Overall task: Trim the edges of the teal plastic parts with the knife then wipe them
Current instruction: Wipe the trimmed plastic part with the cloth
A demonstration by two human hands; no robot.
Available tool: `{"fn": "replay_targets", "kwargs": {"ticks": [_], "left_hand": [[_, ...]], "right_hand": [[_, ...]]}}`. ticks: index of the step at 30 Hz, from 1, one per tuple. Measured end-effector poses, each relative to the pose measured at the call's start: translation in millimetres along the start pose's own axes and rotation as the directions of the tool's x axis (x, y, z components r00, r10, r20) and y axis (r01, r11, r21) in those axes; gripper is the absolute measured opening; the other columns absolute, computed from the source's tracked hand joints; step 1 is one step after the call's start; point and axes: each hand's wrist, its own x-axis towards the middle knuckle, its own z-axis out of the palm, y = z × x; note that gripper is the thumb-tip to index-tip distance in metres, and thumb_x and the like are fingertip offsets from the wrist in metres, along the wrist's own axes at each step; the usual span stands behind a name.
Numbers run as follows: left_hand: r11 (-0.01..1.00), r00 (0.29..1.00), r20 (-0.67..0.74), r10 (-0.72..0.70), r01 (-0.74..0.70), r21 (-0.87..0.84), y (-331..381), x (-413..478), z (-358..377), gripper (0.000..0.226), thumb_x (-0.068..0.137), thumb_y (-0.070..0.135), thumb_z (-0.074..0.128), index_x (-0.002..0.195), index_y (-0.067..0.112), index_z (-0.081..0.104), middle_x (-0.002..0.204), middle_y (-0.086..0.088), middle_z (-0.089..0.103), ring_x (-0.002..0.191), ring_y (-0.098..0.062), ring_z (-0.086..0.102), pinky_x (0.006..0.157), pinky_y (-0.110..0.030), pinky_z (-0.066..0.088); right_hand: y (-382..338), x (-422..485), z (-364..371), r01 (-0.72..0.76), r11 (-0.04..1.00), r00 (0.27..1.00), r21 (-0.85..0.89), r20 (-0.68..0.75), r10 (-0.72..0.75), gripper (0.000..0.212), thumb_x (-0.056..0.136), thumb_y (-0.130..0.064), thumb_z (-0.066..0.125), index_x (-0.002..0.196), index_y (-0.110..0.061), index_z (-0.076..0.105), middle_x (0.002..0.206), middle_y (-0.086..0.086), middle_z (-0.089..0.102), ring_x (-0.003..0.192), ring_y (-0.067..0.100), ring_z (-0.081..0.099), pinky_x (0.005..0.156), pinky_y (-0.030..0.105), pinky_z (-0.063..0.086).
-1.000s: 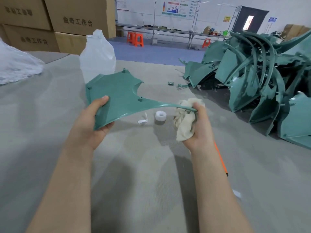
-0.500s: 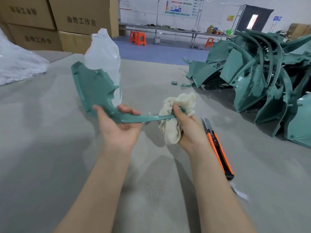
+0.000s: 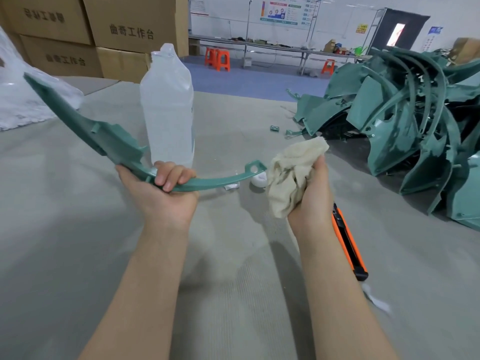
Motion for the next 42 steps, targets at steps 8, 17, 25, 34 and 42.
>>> {"fn": "replay_targets", "kwargs": {"ticks": [8, 17, 25, 34, 42], "left_hand": [[0.997, 1.0, -0.021, -0.023, 0.025, 0.068, -2, 0, 0, 0.063, 0.092, 0.067, 0.03, 0.052, 0.019, 0.036, 0.042, 0.009, 0.024, 0.035, -0.008, 0.02, 0.04, -0.02, 0.024], [0.99, 0.993, 0.017, -0.121, 0.119, 0.078, -12, -4, 2, 0.064, 0.093, 0.065, 0.029, 0.053, 0.017, 0.041, 0.041, 0.009, 0.026, 0.032, -0.007, 0.023, 0.039, -0.019, 0.027], [0.989, 0.995, 0.08, -0.054, 0.042, 0.143, -4, -5, 6, 0.059, 0.091, 0.065, 0.032, 0.055, 0.018, 0.037, 0.039, 0.009, 0.023, 0.033, -0.008, 0.02, 0.04, -0.02, 0.024], [0.989, 0.999, 0.042, -0.029, 0.023, 0.149, -1, -4, 6, 0.059, 0.092, 0.064, 0.031, 0.056, 0.018, 0.038, 0.039, 0.009, 0.024, 0.033, -0.007, 0.021, 0.04, -0.019, 0.024], [0.963, 0.98, 0.125, -0.153, 0.119, 0.243, -18, -12, 8, 0.062, 0.09, 0.068, 0.023, 0.058, 0.017, 0.038, 0.039, 0.007, 0.025, 0.034, -0.009, 0.023, 0.042, -0.02, 0.031]], "right_hand": [[22, -12, 17, 0.528, 0.55, 0.816, -0.647, 0.566, -0.117, 0.034, 0.095, -0.019, 0.06, 0.128, -0.024, 0.059, 0.128, -0.008, 0.044, 0.132, 0.003, 0.035, 0.097, -0.001, 0.026], [24, 1, 8, 0.406, 0.587, 0.906, -0.7, 0.223, -0.361, 0.021, 0.101, -0.028, 0.045, 0.084, -0.022, 0.057, 0.074, -0.008, 0.058, 0.07, 0.004, 0.056, 0.062, 0.017, 0.045], [6, 6, -2, -0.035, 0.986, 0.999, -0.163, -0.028, 0.031, 0.037, 0.101, -0.045, 0.041, 0.09, -0.018, 0.064, 0.076, -0.004, 0.073, 0.074, 0.01, 0.07, 0.082, 0.034, 0.058], [20, -7, 15, 0.371, 0.664, 0.922, -0.649, 0.341, -0.183, 0.022, 0.099, -0.028, 0.052, 0.093, -0.008, 0.059, 0.075, -0.002, 0.055, 0.071, 0.013, 0.051, 0.068, 0.031, 0.041], [18, -3, 7, 0.038, 0.874, 0.999, -0.485, -0.011, -0.05, 0.045, 0.097, -0.051, 0.045, 0.078, -0.016, 0.067, 0.058, -0.004, 0.061, 0.057, 0.012, 0.058, 0.055, 0.024, 0.045]]}}
